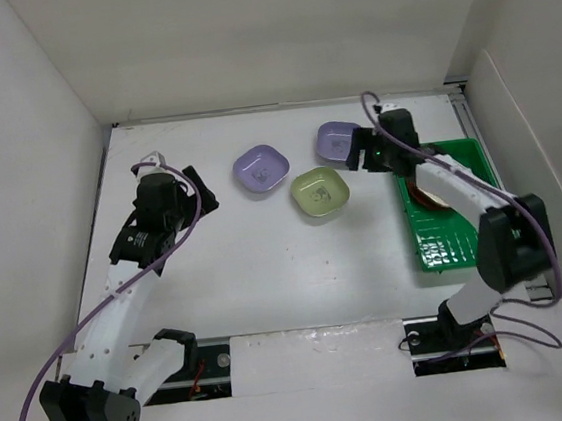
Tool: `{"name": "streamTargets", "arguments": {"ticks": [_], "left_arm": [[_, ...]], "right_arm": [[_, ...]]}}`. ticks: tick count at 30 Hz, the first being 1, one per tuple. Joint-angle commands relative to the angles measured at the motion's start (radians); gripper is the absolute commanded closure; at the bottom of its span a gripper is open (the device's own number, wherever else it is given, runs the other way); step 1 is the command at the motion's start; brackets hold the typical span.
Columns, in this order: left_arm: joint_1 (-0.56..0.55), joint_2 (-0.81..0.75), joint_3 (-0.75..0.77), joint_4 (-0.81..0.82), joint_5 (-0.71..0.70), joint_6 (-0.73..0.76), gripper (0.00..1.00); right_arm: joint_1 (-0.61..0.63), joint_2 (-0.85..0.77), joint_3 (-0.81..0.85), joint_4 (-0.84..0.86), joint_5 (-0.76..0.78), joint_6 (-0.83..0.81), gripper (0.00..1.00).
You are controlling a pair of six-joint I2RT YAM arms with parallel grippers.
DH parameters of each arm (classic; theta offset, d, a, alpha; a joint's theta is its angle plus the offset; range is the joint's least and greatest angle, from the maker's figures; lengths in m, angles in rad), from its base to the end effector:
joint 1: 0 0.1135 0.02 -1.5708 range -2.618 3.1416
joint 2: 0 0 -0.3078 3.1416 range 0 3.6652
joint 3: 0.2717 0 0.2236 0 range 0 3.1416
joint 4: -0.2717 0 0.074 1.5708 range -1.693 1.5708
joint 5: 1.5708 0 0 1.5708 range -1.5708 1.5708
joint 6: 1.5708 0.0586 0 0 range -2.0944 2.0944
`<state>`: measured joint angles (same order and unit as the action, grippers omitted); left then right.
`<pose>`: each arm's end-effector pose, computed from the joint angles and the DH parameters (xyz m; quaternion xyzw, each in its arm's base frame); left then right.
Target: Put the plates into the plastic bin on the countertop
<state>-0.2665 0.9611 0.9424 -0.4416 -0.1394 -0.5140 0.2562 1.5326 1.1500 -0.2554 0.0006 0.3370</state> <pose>0.1744 -0.0392 0.3632 -0.1411 0.8367 -0.1453 0.5089 0.3260 0.0854 0.3174 0.0362 0.8925 0.1312 0.4301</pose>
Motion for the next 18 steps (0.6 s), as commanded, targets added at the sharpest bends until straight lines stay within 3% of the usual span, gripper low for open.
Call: {"name": "streamTargets", "arguments": {"ticks": [1, 10, 13, 15, 18], "left_arm": [[0.004, 0.014, -0.007, 0.02, -0.005, -0.009, 0.0], [0.004, 0.014, -0.007, 0.02, -0.005, 0.0, 0.0], [0.004, 0.014, -0.007, 0.02, -0.005, 0.0, 0.0], [0.004, 0.014, -0.007, 0.02, -0.005, 0.0, 0.0], [0.004, 0.014, -0.007, 0.02, 0.004, 0.0, 0.0]], "right_arm": [[0.078, 0.118, 0.083, -0.019, -0.051, -0.082, 0.23], [0.182, 0.424, 0.292, -0.143, 0.068, -0.052, 0.29], [0.192, 0.448, 0.278, -0.154, 0.091, -0.039, 0.43], [0.201, 0.448, 0.251, -0.145, 0.091, -0.015, 0.6], [0.212, 0.416, 0.182, -0.105, 0.091, -0.006, 0.61]]}}
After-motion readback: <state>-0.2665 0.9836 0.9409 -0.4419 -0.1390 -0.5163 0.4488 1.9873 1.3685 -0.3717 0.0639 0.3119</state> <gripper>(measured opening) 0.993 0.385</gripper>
